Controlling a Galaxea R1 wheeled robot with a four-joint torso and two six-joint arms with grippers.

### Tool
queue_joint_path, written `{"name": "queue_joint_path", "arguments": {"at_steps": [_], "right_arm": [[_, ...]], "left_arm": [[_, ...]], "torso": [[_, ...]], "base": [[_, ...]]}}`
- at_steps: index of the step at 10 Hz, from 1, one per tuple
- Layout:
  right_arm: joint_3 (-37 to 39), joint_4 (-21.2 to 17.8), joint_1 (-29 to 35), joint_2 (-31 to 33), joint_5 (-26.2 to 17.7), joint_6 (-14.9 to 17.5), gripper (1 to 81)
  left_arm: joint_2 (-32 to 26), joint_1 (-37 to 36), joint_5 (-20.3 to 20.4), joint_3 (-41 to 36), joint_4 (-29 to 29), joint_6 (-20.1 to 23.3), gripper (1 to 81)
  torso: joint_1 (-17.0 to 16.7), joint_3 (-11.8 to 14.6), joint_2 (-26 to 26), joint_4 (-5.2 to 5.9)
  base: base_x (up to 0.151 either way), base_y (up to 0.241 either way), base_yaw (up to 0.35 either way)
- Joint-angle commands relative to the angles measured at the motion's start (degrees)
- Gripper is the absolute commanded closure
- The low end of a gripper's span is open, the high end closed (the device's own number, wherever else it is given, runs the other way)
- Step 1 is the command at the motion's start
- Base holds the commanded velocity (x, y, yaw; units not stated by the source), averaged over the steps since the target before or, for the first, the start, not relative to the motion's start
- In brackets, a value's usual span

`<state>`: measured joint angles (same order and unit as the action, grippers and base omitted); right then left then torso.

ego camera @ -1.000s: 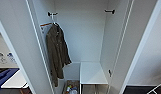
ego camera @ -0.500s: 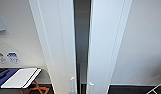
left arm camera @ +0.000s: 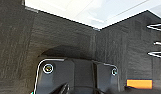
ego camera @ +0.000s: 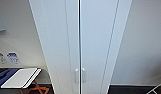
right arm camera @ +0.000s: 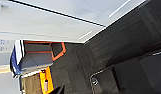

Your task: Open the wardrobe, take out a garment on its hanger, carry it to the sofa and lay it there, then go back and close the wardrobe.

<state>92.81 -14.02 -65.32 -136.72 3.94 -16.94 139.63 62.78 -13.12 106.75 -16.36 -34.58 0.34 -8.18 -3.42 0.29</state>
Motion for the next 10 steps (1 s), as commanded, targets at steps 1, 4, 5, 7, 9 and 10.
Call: {"name": "queue_joint_path", "arguments": {"at_steps": [1,4,5,7,9,10], "right_arm": [[14.49,9.27,-3.11,-9.21,-4.55,0.51,1.0],[30.51,14.01,-7.41,-18.4,-7.62,0.6,1.0],[36.18,15.5,-8.73,-21.68,-8.24,0.6,1.0],[45.96,18.76,-11.81,-27.32,-8.42,0.69,1.0],[52.8,22.71,-14.0,-31.61,-8.42,0.69,1.0],[56.48,24.64,-15.24,-33.81,-8.33,0.69,1.0]], "left_arm": [[7.95,6.86,5.73,8.47,-10.09,0.75,1.0],[17.49,13.19,9.94,25.29,-13.33,1.19,1.0],[20.68,14.26,10.12,30.25,-14.22,1.19,1.0],[25.97,15.93,10.13,39.23,-15.63,1.27,1.0],[30.96,16.54,10.04,45.81,-16.6,1.27,1.0],[32.99,16.54,9.95,48.36,-16.6,1.27,1.0]], "torso": [[0.0,0.0,0.0,0.0],[-0.02,0.0,0.0,0.0],[-0.02,0.0,0.0,0.0],[-0.05,0.02,0.0,0.0],[-0.05,0.02,0.0,0.0],[-0.05,0.05,0.0,0.0]], "base": [[0.0,0.0,0.0],[0.0,0.0,0.0],[0.0,0.0,0.0],[0.0,0.0,0.0],[0.0,0.0,0.0],[0.0,0.0,0.0]]}}
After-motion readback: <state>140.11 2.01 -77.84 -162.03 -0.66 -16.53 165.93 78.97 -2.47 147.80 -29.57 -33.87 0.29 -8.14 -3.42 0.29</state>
